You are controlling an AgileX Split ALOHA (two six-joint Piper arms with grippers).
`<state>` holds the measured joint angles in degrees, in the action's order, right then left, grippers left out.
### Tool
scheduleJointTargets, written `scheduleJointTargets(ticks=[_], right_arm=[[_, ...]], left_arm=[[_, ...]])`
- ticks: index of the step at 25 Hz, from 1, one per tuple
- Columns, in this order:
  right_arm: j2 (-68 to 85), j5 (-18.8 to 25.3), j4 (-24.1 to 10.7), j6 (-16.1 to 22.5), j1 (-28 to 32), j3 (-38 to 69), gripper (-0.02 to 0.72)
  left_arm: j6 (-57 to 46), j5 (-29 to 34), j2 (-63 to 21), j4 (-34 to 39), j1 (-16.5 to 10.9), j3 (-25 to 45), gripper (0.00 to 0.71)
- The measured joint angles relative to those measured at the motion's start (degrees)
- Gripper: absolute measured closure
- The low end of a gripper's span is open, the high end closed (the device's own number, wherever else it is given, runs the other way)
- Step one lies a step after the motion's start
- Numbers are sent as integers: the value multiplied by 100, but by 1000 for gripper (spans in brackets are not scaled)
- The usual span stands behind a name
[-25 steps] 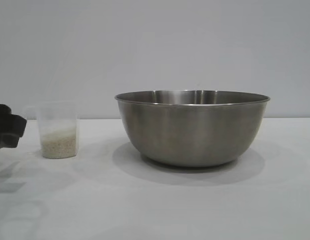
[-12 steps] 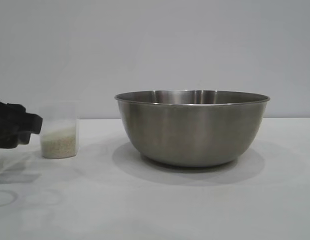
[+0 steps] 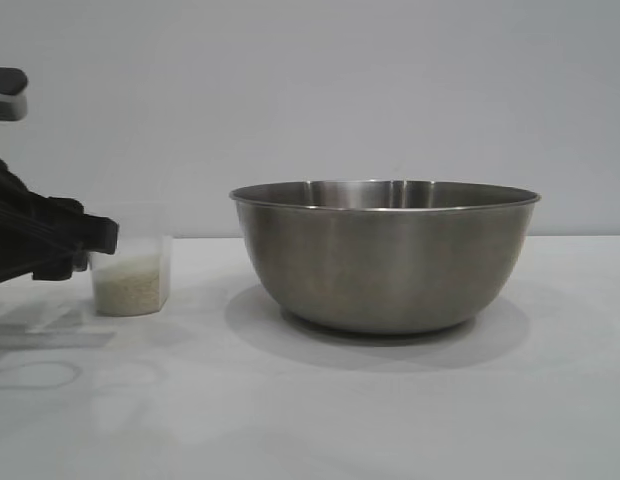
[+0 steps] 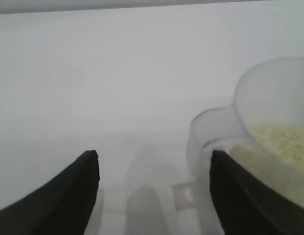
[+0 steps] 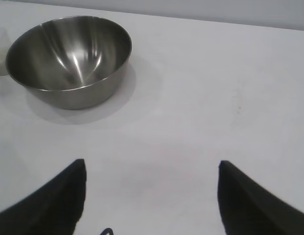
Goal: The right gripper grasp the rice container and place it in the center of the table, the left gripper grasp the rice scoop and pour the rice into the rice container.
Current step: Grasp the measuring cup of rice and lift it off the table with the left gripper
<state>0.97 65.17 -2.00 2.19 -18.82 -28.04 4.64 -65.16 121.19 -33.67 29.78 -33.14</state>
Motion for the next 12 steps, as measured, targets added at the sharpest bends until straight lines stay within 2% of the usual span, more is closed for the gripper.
scheduleJointTargets(ticks=[5,9,12], right_arm=[[0,0,0,0,0,0,195],[0,0,0,0,0,0,195],[0,0,0,0,0,0,195]], left_arm=[[34,0,60,8,0,-128,280],[34,0,82,175,-167,-128,280],[-19,0,85,671,-405,-128,393]])
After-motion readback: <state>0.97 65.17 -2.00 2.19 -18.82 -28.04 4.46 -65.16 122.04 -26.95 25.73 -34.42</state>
